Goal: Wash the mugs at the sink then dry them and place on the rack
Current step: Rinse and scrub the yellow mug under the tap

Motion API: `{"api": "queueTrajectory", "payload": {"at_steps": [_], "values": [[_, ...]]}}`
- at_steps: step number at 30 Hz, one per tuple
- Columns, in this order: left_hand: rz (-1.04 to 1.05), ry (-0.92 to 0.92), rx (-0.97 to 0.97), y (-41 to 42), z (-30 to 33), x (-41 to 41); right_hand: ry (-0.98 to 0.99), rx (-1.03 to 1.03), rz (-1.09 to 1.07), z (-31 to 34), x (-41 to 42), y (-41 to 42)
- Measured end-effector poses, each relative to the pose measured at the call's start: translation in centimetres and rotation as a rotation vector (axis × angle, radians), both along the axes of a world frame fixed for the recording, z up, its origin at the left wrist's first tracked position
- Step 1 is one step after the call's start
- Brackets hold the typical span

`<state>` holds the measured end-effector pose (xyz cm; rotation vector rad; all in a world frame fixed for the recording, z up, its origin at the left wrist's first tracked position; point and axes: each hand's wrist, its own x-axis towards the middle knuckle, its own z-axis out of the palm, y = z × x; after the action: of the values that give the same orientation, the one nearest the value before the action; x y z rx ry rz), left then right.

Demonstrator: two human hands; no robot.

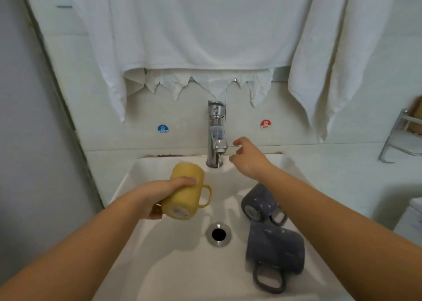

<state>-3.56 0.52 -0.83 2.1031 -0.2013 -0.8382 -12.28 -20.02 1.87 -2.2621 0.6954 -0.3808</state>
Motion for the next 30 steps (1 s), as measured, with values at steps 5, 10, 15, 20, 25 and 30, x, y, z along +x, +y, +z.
{"api": "queueTrajectory", "payload": {"at_steps": [5, 10, 15, 20, 25, 30], "values": [[-0.260, -0.174, 0.598, -1.2, 3.0, -0.1, 0.010, -0.045, 0.007, 2.2, -0.7, 0.4], [-0.610, -0.834, 1.281, -3.3, 3.8, -1.4, -0.056, -0.110, 0.036, 3.4, -1.0, 1.0], [-0.731, -1.129, 1.284, -3.8, 2.3, -2.2, -0.195, -0.213, 0.088, 5.3, -0.9, 2.3], [-0.881, -1.422, 1.106, -2.2, 1.6, -1.1, -0.262, -0.224, 0.135, 6.5, -0.8, 3.1], [-0.943, -1.510, 1.049, -1.3, 1.8, -0.8, -0.180, -0.450, 0.130, 6.1, -0.4, 2.2], [-0.968, -1.543, 0.973, -0.7, 2.4, -0.9, -0.073, -0.478, 0.127, 5.2, -1.3, 1.6]]}}
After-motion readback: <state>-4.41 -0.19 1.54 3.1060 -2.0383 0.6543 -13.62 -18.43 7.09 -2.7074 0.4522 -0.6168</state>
